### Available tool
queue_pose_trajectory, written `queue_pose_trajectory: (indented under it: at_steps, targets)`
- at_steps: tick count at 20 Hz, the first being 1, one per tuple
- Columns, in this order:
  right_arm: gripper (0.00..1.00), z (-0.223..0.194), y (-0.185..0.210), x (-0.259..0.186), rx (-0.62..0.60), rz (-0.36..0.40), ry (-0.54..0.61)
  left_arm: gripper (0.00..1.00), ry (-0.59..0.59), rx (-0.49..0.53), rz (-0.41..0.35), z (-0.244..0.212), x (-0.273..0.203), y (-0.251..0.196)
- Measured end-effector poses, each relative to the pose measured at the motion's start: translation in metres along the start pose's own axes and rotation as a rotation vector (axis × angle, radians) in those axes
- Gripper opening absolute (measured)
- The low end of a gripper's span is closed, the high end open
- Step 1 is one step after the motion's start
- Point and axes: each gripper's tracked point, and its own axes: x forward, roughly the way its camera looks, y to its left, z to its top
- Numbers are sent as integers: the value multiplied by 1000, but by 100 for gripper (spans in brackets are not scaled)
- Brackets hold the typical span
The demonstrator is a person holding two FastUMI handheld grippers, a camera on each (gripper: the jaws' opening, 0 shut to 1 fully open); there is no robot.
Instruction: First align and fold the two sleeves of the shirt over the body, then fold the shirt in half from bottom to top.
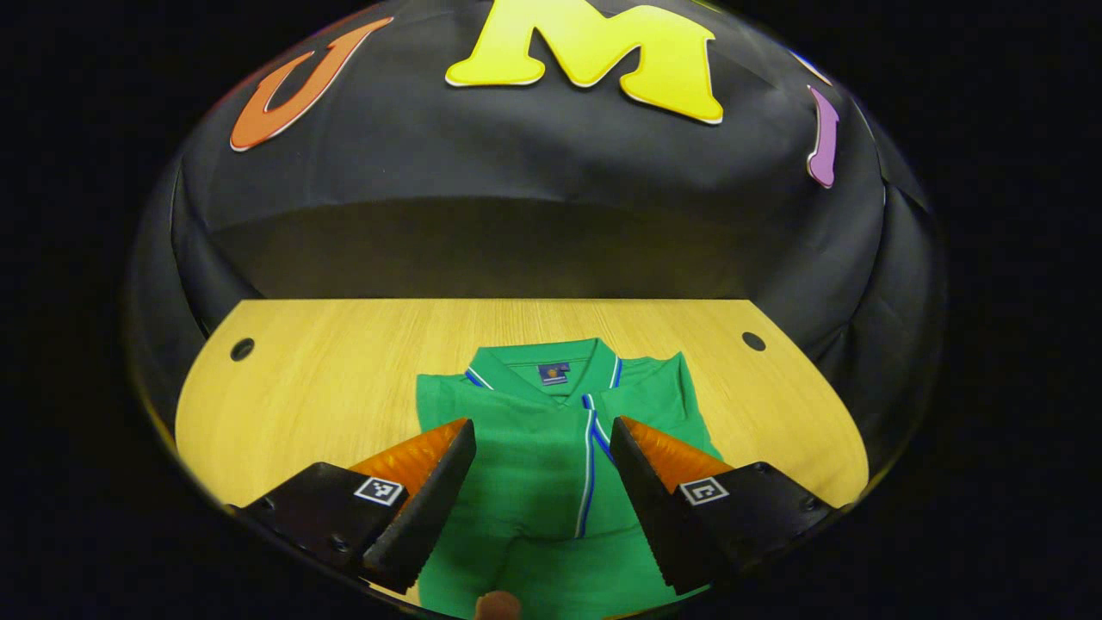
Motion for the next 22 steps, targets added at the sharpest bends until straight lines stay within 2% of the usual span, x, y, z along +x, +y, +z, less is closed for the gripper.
queue_pose_trajectory:
  at_steps: [2, 3, 8, 13, 18, 22]
  targets:
    - [99, 1, 3, 1, -22, 2, -13, 100, -22, 19, 12, 4, -15, 4]
    - [96, 2, 6, 2, -32, 11, -18, 100, -32, 15, 18, 5, -23, 8]
    - [96, -3, 16, 11, -122, 59, -41, 100, -61, -20, 76, 0, -74, 33]
    - [96, -41, 2, 15, -171, 60, 45, 100, -19, -23, 83, -42, -139, 45]
    - [96, -91, -15, 0, -190, 61, 178, 100, 101, -13, 89, -108, -204, 63]
    - [94, -145, -20, -15, -195, 69, 321, 100, 319, -26, 47, -181, -241, 58]
